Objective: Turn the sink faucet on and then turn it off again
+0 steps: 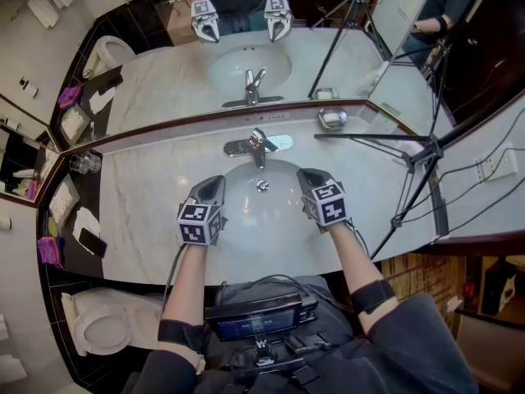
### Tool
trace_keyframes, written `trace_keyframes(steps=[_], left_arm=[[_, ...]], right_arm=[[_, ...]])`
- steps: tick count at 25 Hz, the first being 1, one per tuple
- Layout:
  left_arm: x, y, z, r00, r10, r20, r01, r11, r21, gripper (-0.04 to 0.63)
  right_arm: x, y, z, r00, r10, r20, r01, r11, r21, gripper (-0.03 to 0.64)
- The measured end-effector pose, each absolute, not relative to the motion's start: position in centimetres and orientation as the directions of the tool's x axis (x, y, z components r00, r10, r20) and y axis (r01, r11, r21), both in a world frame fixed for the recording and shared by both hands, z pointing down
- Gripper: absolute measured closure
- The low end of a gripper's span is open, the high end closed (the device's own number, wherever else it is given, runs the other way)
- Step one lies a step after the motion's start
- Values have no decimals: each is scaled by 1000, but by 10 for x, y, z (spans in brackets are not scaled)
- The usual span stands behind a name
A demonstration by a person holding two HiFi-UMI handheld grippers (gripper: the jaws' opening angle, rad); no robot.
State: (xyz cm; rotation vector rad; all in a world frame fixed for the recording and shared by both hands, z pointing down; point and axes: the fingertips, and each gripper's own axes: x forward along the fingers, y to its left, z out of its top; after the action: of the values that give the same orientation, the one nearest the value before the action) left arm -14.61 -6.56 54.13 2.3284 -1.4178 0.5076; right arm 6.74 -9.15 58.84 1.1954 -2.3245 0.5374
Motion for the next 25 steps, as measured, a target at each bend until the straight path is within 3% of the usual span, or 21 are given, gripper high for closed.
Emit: trace_keyframes(steps=[14, 21, 25], left_arm=[[-150, -58, 546, 403, -778, 482, -908, -406, 104, 595], [-151, -68, 552, 401, -776, 486, -909, -402, 107, 595], [-149, -74, 558, 400, -773, 491, -910, -400, 111, 595]], right_arm=[[65, -91, 598, -502, -644, 577, -815, 575, -67, 595], [44, -101, 611, -445, -638, 628, -701, 685, 198, 590], [35, -118, 623, -405, -648, 645, -548, 737, 395, 498]])
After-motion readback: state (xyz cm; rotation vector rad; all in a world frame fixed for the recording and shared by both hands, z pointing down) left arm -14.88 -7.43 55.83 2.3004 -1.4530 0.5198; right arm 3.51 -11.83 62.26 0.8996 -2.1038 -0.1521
